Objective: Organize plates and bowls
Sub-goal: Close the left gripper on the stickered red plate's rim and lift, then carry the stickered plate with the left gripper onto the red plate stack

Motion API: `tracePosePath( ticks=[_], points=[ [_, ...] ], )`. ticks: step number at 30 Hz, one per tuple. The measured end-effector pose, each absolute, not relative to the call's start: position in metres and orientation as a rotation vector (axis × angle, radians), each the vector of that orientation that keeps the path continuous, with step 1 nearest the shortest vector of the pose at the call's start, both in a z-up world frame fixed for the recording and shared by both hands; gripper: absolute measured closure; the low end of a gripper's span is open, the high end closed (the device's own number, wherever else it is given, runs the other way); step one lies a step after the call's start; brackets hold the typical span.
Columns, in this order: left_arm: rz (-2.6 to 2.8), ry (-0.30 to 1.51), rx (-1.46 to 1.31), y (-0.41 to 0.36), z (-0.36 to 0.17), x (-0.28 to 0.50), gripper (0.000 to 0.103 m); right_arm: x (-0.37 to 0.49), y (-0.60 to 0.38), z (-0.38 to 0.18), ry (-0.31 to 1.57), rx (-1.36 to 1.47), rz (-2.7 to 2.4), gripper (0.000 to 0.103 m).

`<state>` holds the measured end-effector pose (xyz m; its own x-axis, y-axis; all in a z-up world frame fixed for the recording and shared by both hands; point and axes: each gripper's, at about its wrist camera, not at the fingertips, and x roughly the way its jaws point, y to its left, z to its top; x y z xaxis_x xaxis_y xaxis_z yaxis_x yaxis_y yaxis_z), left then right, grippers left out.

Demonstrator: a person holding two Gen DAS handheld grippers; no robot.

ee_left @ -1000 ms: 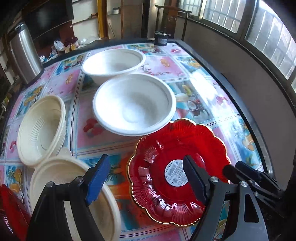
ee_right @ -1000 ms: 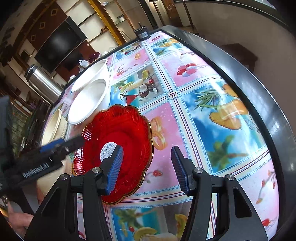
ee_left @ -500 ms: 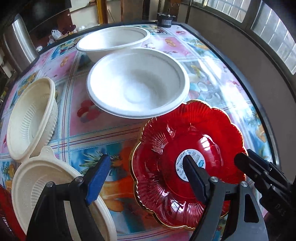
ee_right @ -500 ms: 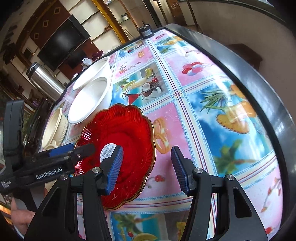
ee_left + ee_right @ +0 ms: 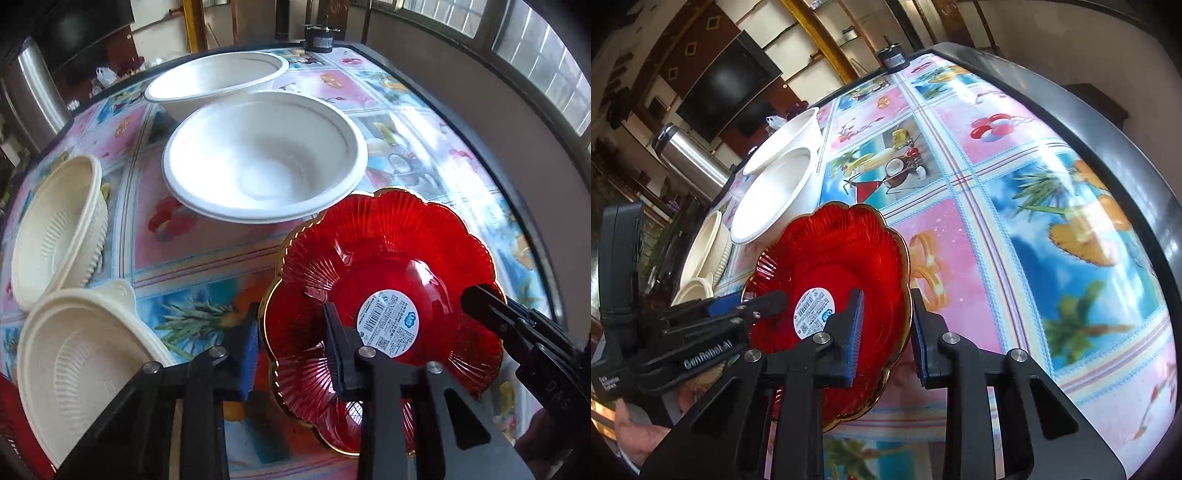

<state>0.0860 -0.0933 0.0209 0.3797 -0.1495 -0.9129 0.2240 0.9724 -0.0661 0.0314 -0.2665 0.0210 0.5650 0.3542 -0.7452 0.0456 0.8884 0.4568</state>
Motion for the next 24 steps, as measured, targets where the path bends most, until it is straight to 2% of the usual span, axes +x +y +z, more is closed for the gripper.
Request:
tracePosePath(
  ticks=[13, 24],
  points=[
    [-0.247, 1.082, 0.021, -0.076, 0.065, 0.057, 0.072, 0.008, -0.256, 0.073, 0.887, 0.394, 0.185, 0.08],
    [-0.115, 1.014, -0.021, -0.002, 0.088, 0.026, 0.072, -0.002, -0.185, 0.098, 0.873, 0.339, 0.3, 0.08]
  ],
)
